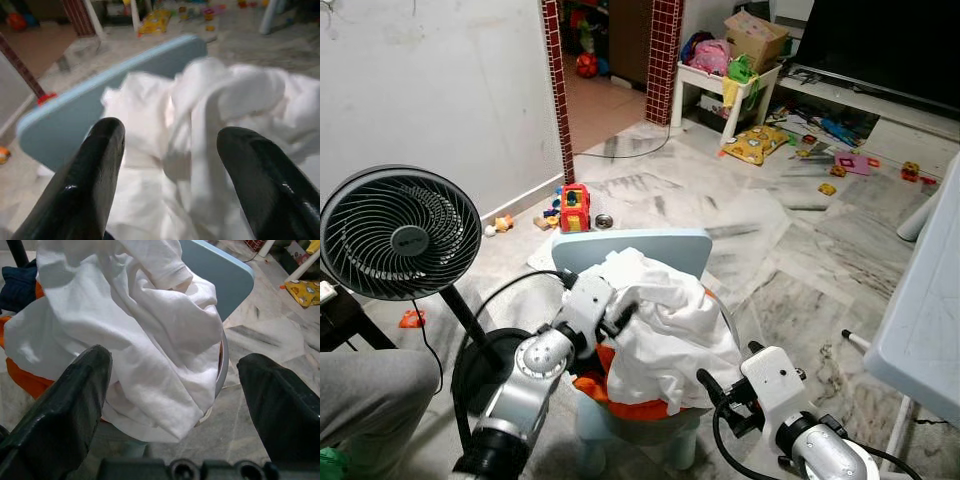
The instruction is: Hang hanger
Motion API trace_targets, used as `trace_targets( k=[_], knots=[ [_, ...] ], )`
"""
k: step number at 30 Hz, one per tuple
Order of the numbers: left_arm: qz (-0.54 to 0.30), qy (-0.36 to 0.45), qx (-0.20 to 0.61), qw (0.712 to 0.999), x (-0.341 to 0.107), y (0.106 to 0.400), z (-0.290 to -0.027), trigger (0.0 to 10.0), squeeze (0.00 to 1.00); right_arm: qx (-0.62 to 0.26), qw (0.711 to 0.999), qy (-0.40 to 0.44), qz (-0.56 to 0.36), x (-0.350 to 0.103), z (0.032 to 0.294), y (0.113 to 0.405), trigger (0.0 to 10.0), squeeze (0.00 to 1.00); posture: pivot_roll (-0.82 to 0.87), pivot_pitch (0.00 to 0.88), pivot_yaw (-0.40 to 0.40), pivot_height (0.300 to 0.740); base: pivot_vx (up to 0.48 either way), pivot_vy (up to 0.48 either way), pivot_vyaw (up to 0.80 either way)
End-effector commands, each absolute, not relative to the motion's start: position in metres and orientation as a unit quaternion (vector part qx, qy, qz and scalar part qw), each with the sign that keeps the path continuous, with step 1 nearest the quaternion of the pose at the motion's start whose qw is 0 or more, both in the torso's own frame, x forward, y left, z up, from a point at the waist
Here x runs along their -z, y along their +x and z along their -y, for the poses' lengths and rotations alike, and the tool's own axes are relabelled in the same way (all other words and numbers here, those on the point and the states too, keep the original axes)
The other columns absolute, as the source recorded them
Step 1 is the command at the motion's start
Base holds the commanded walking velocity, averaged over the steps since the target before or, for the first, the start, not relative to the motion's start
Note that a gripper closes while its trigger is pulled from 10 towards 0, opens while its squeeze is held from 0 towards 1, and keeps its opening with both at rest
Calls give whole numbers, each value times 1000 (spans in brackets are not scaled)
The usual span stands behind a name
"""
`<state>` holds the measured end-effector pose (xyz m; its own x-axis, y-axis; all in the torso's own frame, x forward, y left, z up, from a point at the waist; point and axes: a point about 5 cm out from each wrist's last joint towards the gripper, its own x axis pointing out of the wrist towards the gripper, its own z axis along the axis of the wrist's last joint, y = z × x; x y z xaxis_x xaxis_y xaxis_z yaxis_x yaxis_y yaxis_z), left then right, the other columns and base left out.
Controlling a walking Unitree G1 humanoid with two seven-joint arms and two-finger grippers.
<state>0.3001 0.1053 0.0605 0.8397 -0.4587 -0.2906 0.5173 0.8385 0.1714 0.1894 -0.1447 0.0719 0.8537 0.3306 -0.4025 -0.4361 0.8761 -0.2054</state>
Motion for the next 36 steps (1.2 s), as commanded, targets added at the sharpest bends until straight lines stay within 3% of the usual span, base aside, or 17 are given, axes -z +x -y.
trace_targets(
  k=[1,8,9,10,27,36],
  knots=[
    [-139,121,269,945,-56,301,-100,10000,0,-205,949,-151,-187,-71,145,189,10000,0,-1,0,-41,740,0,0,0],
    [-178,90,298,933,-49,302,-85,10000,0,-202,949,-151,-187,-70,145,189,10000,0,-10,0,-33,740,0,0,0],
    [-185,79,298,933,-48,303,-84,6588,0,-200,950,-151,-187,-70,145,189,10000,0,-12,0,-33,740,0,0,0],
    [-190,70,294,934,-47,303,-83,0,0,-200,950,-151,-187,-70,146,189,10000,0,-12,0,-33,740,0,0,0],
    [-222,85,311,920,-34,294,-78,0,0,-207,947,-157,-187,-70,150,192,10000,0,-5,0,-44,740,0,0,0],
    [-193,83,300,931,-43,299,-77,0,0,-207,947,-155,-189,-69,150,191,10000,0,-8,0,-42,740,0,0,0]
  ],
)
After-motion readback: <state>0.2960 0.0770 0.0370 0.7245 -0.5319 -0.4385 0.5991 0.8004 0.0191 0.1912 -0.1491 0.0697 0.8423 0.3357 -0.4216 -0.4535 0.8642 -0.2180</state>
